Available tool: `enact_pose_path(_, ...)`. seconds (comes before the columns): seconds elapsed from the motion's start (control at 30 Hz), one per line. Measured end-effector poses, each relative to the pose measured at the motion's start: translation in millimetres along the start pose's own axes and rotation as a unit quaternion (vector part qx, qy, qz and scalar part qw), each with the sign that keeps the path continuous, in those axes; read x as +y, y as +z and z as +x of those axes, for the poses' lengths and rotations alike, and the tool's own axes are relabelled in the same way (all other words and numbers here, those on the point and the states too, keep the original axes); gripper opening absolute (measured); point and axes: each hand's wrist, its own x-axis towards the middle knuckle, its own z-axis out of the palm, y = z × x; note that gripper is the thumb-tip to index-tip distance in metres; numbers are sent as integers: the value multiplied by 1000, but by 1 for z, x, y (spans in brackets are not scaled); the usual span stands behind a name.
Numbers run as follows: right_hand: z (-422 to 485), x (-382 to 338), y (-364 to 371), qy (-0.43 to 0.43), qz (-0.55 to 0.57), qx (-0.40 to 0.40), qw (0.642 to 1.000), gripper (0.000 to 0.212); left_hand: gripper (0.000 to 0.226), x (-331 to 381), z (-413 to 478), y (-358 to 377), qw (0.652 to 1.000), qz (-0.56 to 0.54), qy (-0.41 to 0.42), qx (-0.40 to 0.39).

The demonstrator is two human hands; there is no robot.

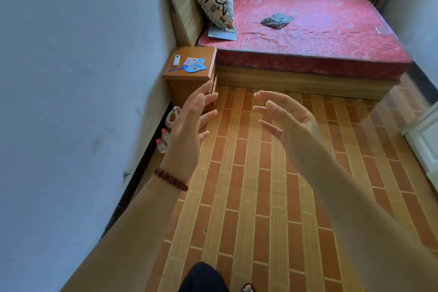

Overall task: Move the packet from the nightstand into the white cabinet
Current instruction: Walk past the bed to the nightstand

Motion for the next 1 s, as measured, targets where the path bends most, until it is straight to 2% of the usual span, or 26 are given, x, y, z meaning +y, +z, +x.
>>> enact_pose_path(0.17, 18, 12, -12, 22, 1, 11, 1000, 41, 44, -6, 25, 18, 1000, -1, -24, -17)
enact_pose_path(0.33, 56, 23, -33, 23, -7, 40, 999, 28, 48, -17, 69, 39, 998, -17, -29, -51)
enact_pose_path(0.57, 121, 25, -60, 24, -22, 75, 997, 26, 44, -18, 145, 66, 995, -39, -33, -91)
enact_pose_path(0.83, 176, 27, -90, 48, -14, 103, 993, 44, 51, -26, 221, 99, 989, -47, -46, -133)
enact_pose_path(1.0, 211, 33, -125, 53, -2, 103, 993, 42, 49, -31, 262, 132, 989, -32, -48, -138)
